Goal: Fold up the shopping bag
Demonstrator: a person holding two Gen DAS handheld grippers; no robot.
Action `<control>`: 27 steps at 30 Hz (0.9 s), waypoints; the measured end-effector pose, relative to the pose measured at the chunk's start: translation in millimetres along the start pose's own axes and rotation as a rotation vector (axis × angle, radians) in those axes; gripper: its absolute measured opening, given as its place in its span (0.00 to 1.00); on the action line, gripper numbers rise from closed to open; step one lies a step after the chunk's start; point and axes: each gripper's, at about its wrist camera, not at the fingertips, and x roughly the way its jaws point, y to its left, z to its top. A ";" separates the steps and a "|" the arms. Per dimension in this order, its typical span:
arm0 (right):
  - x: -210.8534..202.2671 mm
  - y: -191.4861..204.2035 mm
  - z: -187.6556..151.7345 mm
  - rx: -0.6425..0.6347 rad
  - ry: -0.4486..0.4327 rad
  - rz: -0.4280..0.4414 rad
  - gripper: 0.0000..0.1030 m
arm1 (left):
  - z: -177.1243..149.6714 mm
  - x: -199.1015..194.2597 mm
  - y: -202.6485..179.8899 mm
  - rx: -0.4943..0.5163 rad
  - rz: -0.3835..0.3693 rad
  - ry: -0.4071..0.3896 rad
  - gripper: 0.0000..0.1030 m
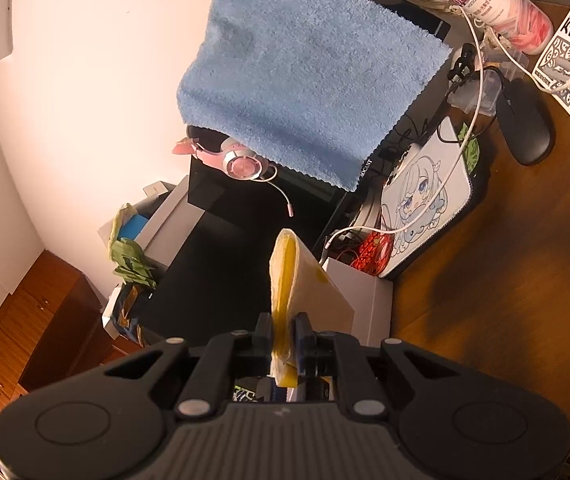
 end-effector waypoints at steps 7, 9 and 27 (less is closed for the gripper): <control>-4.4 5.0 2.7 -0.045 0.004 0.017 0.24 | -1.2 2.5 19.6 -0.171 -0.054 0.049 0.11; -9.4 11.8 5.0 -0.094 -0.002 0.014 0.35 | -2.7 6.5 30.9 -0.261 -0.073 0.091 0.11; -108.2 11.4 3.3 -0.812 -0.054 -0.525 0.87 | -34.4 17.7 100.9 -0.886 -0.189 0.300 0.10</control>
